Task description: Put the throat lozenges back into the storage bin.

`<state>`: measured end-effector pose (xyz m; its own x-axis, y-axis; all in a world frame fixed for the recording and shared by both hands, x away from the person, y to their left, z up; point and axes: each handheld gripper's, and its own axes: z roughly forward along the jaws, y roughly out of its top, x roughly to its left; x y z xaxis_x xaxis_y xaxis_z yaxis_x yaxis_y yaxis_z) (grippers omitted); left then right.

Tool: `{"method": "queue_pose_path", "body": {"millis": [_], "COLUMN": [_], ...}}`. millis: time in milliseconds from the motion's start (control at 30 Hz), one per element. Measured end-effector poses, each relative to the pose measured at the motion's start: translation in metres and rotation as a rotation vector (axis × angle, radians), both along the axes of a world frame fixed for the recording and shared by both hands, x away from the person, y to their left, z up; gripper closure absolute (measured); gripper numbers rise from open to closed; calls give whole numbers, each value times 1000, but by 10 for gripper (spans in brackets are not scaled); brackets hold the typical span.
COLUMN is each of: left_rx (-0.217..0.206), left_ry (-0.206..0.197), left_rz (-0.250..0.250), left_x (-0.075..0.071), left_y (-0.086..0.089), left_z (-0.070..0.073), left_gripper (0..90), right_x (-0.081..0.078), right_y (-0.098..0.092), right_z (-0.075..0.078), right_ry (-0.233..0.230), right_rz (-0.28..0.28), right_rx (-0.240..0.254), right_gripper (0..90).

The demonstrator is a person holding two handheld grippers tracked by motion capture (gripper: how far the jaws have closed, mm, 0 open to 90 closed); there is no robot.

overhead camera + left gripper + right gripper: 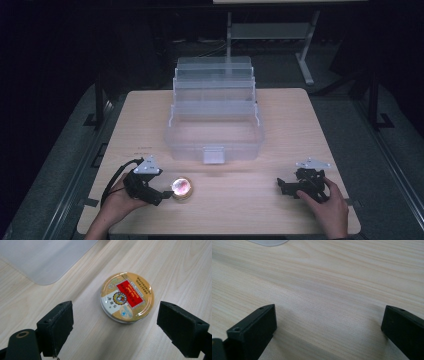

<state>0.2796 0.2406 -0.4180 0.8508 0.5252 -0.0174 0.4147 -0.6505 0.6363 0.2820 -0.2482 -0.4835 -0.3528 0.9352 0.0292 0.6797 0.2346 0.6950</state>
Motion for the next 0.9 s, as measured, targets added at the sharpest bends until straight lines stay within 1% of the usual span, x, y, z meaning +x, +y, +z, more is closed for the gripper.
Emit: {"method": "queue_pose_path", "body": {"millis": [133, 200, 267, 333, 367, 467, 500, 600, 633, 700, 800, 900], "left_rx": [-2, -15, -13, -11, 1, 9, 17, 22, 30, 41, 50, 61], "left_ry": [4, 9, 10, 13, 17, 21, 32, 43, 52, 52, 67, 71], "left_rz": [-19, -23, -37, -39, -53, -63, -73, -88, -93, -101, -108, -116], "left_x": [1, 1, 3, 3, 5, 6, 7, 8, 8, 9, 10, 13], "left_y": [-4, -7, -8, -10, -13, -17, -20, -25, -27, -29, -32, -35], "left_z": [4, 6, 8, 8, 8, 8, 7, 5, 4, 3, 2, 0], "left_gripper": [130, 130, 130, 130, 130, 130, 130, 130, 130, 130, 130, 130], "right_x": [0, 0, 0, 0, 0, 0, 0, 0, 0, 0, 0, 0], "right_y": [0, 0, 0, 0, 0, 0, 0, 0, 0, 0, 0, 0], "right_z": [0, 0, 0, 0, 0, 0, 0, 0, 0, 0, 0, 0], "right_ry": [0, 0, 0, 0, 0, 0, 0, 0, 0, 0, 0, 0], "right_rz": [0, 0, 0, 0, 0, 0, 0, 0, 0, 0, 0, -1], "right_rx": [0, 0, 0, 0, 0, 0, 0, 0, 0, 0, 0, 0], "right_gripper": [0, 0, 0, 0, 0, 0, 0, 0, 0, 0, 0, 0]}}
